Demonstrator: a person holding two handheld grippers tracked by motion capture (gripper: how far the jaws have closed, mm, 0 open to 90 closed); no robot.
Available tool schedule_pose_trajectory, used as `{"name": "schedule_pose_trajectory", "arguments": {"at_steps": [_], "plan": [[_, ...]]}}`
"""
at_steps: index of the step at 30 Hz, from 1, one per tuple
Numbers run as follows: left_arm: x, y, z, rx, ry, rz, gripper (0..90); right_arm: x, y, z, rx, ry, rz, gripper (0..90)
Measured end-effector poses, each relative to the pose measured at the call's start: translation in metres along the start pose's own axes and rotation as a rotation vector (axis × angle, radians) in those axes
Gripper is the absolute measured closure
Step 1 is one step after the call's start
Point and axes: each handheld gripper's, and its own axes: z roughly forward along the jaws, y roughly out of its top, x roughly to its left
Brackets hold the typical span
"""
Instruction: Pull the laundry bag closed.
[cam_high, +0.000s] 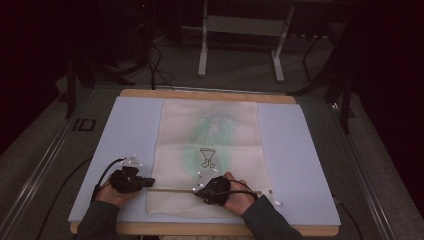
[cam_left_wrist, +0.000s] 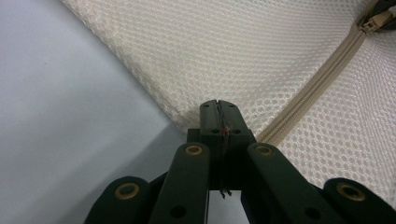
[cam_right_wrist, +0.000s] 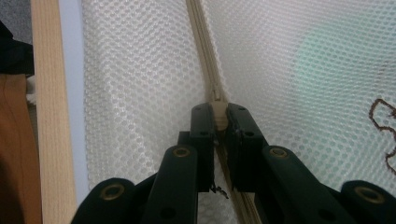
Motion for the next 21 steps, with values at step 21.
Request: {"name": "schedule_pose_trajectory", "arguments": {"at_steps": [21], "plan": [[0.0,0.0,0.0,0.002,-0.001,0.0,90.0,0.001,-0.011,-0.014,0.01,-0.026,0.002,82.1]]}}
